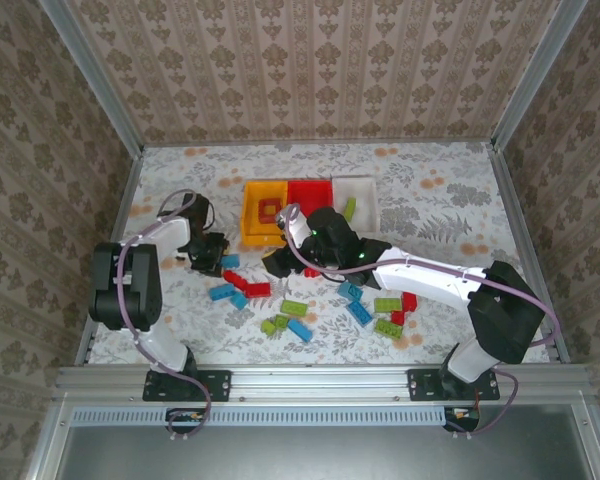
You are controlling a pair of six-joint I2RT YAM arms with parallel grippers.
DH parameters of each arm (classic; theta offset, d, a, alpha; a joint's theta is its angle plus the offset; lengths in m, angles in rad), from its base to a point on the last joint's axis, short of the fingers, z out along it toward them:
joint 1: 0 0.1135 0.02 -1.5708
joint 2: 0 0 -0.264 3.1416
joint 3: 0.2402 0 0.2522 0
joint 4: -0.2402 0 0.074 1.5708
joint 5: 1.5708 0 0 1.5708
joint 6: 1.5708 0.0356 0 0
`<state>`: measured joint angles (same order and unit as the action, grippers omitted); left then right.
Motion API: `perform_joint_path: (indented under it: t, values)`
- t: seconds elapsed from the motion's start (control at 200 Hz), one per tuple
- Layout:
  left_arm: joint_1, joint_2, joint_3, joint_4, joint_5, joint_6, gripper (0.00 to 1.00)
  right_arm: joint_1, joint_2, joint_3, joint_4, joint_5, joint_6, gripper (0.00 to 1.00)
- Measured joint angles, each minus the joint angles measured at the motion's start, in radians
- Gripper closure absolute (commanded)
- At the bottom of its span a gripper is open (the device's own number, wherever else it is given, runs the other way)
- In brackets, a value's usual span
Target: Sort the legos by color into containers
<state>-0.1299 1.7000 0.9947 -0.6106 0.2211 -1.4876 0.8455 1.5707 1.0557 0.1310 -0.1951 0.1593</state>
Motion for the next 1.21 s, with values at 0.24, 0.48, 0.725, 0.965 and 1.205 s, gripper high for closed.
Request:
perform_joint_path:
  t: [0.24,0.48,0.725,0.965,1.205]
  values:
    - [0.000,-0.008,-0.002,0.020,-0.033,0.011,0.80,0.000,0.000,0.002,-0.003,0.008,0.000,0.21]
    - [-0.040,-0.140,0.077,-0.059,-0.164,0.154,0.83,-0.048,-0.050,-0.005,-0.012,0.077,0.022,0.21]
    - [-0.267,-0.151,0.394,-0.050,-0.238,0.510,0.82,-0.196,-0.207,-0.060,-0.002,0.185,0.143,0.22]
    - [-0.466,0.115,0.686,-0.039,-0.232,0.780,0.82,-0.291,-0.266,-0.117,-0.004,0.237,0.253,0.22]
    - [-0.532,0.414,0.919,-0.121,-0.241,0.908,0.81,-0.321,-0.349,-0.179,-0.039,0.248,0.293,0.22]
